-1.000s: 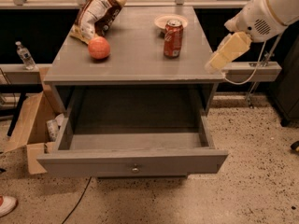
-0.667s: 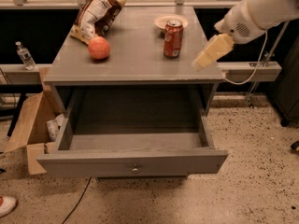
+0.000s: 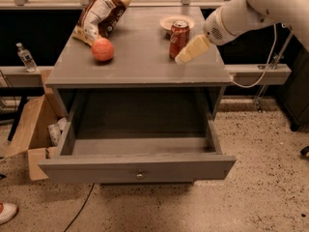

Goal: Place coke can into top drawer

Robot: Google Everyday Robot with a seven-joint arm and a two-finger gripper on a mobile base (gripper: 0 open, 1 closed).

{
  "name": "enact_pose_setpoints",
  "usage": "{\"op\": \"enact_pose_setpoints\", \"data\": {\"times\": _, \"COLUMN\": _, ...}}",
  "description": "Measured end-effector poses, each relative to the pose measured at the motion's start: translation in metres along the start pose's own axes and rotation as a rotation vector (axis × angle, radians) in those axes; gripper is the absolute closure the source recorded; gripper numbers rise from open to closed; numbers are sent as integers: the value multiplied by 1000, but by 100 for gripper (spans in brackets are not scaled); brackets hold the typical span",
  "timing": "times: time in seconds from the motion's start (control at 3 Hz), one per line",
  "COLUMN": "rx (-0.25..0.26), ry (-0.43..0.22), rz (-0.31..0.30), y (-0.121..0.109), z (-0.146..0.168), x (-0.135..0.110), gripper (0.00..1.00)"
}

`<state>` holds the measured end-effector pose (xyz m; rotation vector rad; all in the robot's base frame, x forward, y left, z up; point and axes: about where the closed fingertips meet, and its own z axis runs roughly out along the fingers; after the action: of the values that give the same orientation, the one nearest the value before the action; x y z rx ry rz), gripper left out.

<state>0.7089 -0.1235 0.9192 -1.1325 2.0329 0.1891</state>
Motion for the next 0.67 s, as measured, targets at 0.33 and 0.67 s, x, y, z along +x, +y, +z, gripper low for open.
{"op": "enact_pose_setpoints", "data": {"times": 0.33, "rx": 50, "ry": -45, "rz": 25, "y": -19, "z": 30, "x": -14, "gripper": 0}}
{"op": "enact_pose_setpoints", "data": {"times": 0.67, "rx": 64, "ry": -80, "rz": 42, "y": -29, "z": 50, "x": -24, "gripper": 0}}
